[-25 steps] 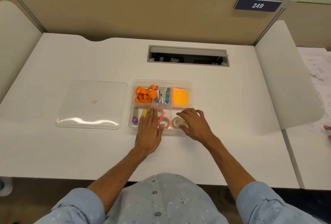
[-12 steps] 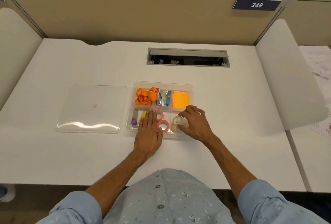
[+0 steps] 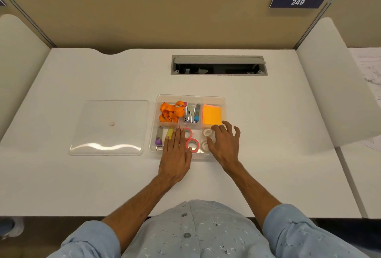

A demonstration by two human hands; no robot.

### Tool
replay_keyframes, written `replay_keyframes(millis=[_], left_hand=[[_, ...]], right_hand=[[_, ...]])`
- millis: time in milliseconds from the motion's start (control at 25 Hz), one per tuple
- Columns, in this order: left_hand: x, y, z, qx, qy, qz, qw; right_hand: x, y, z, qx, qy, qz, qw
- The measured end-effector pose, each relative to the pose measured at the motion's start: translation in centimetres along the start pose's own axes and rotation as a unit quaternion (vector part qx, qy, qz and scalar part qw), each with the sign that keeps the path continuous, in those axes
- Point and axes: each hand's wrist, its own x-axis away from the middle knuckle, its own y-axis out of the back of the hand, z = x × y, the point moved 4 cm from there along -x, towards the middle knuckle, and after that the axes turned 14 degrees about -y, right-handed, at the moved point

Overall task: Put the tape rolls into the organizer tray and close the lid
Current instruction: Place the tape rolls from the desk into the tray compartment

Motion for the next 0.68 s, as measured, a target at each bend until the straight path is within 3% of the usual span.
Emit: replay_keyframes(millis=[240, 680], left_hand=[[-0.1, 0.0, 0.1, -0.006, 0.001, -0.002, 1.0], [0.2, -0.1, 0.0, -0.02, -0.003, -0.028, 0.999]], right_hand=[[-0.1, -0.7, 0.7, 0.02, -0.027, 0.018, 0.999], [-1.2, 1.7, -3.1, -0.129, -0.001, -0.042, 0.991]])
